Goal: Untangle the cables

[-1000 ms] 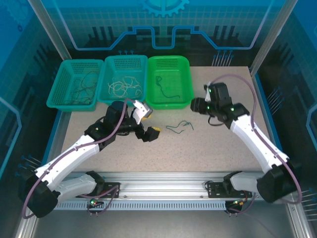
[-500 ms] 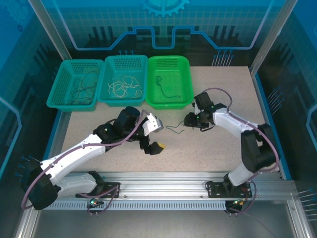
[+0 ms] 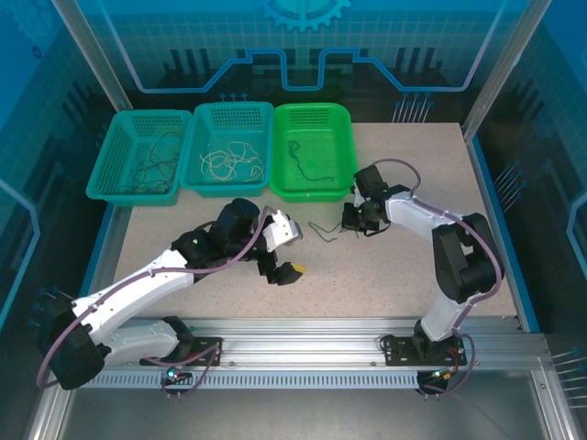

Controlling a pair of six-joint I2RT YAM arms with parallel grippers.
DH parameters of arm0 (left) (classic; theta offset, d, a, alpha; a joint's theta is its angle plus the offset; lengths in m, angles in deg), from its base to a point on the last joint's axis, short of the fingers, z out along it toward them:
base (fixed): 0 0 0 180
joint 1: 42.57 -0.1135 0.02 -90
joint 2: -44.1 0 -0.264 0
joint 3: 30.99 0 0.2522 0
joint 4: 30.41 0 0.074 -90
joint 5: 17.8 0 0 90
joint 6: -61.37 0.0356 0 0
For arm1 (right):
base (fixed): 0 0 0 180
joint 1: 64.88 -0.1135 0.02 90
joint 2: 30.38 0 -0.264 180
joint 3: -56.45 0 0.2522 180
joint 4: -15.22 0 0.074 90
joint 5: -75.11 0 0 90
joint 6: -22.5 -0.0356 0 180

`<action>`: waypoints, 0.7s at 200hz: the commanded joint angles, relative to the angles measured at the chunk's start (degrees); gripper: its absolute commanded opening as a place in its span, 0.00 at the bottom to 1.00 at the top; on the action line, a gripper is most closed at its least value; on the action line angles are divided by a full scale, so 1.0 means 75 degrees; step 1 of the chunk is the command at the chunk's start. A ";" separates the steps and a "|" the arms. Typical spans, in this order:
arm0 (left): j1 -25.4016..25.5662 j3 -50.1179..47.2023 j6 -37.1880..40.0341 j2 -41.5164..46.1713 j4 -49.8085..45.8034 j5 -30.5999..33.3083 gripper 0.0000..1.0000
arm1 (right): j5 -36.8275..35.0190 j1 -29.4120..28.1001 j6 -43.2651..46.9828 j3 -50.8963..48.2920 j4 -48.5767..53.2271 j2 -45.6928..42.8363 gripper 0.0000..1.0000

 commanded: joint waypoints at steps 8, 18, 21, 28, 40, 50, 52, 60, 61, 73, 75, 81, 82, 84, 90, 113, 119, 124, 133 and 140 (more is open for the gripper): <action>0.0051 -0.0111 0.0109 0.0185 0.0340 0.0102 0.99 | -0.0360 -0.0033 0.0137 -0.0088 0.0618 -0.1177 0.00; 0.0055 -0.0091 0.0066 0.0209 0.0407 0.0053 0.99 | -0.0441 -0.0030 0.0183 -0.0033 0.0796 -0.1494 0.00; 0.0068 -0.0098 0.0051 0.0217 0.0429 0.0050 0.99 | -0.0450 -0.0024 0.0196 -0.0011 0.0842 -0.1596 0.00; 0.0071 -0.0098 0.0016 0.0255 0.0497 0.0046 0.99 | -0.0486 -0.0037 0.0221 0.0055 0.0928 -0.1810 0.00; 0.0061 -0.0141 -0.0067 0.0365 0.0668 0.0055 0.99 | -0.0505 -0.0044 0.0222 0.0246 0.1016 -0.2128 0.00; 0.0064 -0.0216 -0.0178 0.0490 0.0901 0.0133 0.99 | -0.0499 -0.0043 0.0222 0.0479 0.1034 -0.2298 0.00; 0.0067 -0.0230 -0.0196 0.0512 0.0946 0.0146 0.99 | -0.0499 -0.0045 0.0232 0.0539 0.1032 -0.2308 0.00; 0.0067 -0.0303 -0.0300 0.0621 0.1136 0.0251 0.99 | -0.0498 -0.0045 0.0255 0.0819 0.1032 -0.2332 0.00; 0.0063 -0.0318 -0.0308 0.0633 0.1174 0.0267 0.99 | -0.0504 -0.0045 0.0257 0.0859 0.1026 -0.2328 0.00; 0.0071 -0.0435 -0.0502 0.0785 0.1482 0.0566 0.99 | -0.0541 -0.0044 0.0326 0.1337 0.0992 -0.2178 0.00; 0.0068 -0.0464 -0.0547 0.0800 0.1527 0.0595 0.99 | -0.0559 -0.0045 0.0340 0.1421 0.0987 -0.2141 0.00; 0.0064 -0.0514 -0.0658 0.0861 0.1645 0.0808 0.99 | -0.0589 -0.0042 0.0396 0.1697 0.0949 -0.1967 0.00; 0.0068 -0.0517 -0.0669 0.0870 0.1651 0.0856 0.99 | -0.0596 -0.0044 0.0403 0.1737 0.0943 -0.1940 0.00; 0.0068 -0.0528 -0.0709 0.0877 0.1687 0.0928 0.99 | -0.0611 -0.0039 0.0421 0.1802 0.0930 -0.1870 0.00; 0.0071 -0.0556 -0.0794 0.0922 0.1743 0.1159 0.99 | -0.0637 -0.0033 0.0473 0.2126 0.0921 -0.1647 0.00; 0.0069 -0.0539 -0.1191 0.0932 0.1569 0.2181 0.99 | -0.0539 -0.0032 0.0605 0.3299 0.0773 -0.0558 0.00; 0.0070 -0.0509 -0.1339 0.0897 0.1470 0.2483 0.99 | -0.0515 -0.0030 0.0628 0.3577 0.0731 -0.0229 0.00; 0.0056 -0.0477 -0.1507 0.0871 0.1379 0.2791 0.99 | -0.0503 -0.0033 0.0628 0.3875 0.0716 0.0057 0.00; 0.0056 -0.0406 -0.1862 0.0795 0.1158 0.3368 0.99 | -0.0464 -0.0027 0.0652 0.4421 0.0778 0.0633 0.00; 0.0044 -0.0359 -0.2098 0.0741 0.0974 0.3735 0.99 | -0.0450 -0.0041 0.0699 0.4857 0.0828 0.1063 0.00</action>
